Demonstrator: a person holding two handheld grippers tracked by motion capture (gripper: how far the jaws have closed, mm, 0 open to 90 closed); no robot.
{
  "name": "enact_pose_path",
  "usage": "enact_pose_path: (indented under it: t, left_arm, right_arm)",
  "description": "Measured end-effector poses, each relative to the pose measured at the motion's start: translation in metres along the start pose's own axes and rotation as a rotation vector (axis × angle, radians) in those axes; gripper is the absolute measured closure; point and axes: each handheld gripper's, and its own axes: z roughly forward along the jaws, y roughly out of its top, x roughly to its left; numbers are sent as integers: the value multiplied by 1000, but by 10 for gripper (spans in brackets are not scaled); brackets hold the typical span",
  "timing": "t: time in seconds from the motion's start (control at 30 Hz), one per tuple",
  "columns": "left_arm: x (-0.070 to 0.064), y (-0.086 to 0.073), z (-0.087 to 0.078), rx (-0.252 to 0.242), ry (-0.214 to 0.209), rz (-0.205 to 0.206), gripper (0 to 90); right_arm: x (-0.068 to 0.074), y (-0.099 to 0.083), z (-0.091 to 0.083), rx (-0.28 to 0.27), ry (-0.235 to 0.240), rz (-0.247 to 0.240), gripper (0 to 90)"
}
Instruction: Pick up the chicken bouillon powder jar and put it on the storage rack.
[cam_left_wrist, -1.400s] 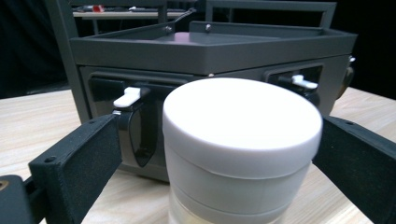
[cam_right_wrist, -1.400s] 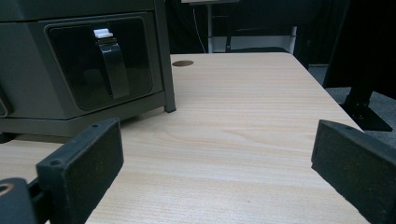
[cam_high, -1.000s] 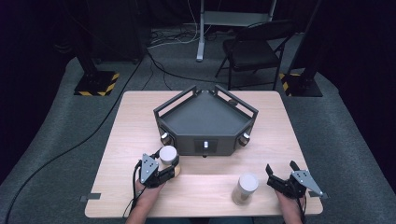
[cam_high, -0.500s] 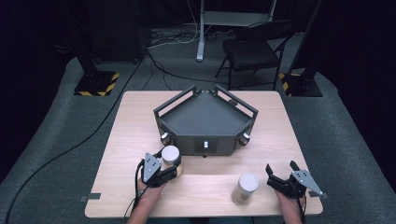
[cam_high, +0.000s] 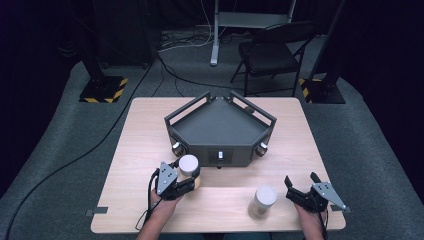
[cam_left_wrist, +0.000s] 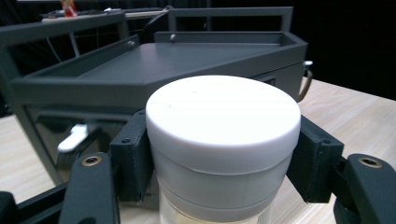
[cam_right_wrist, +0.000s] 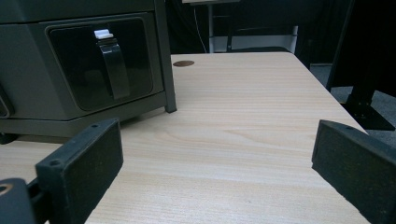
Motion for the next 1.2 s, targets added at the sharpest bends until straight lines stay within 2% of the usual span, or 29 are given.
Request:
enact_pose_path:
  t: [0.33,0.6,0.77,0.9,1.2]
  left_arm:
    - [-3,27,0,-19,-50,22,332]
    - [-7,41,8,-33,-81,20,332]
    - [-9,54,13,-40,-97,39,332]
    - [-14,66,21,-33,-102,52,332]
    - [-21,79,31,-45,-106,47,332]
  right_arm:
    - [-1,-1,0,-3,1,6,11]
    - [-1,0,0,1,2,4,11]
    - [-1,0,0,-1,2,6,11]
    - [-1,0,0,0,2,5,11]
    - [-1,0,0,-1,3,6,12]
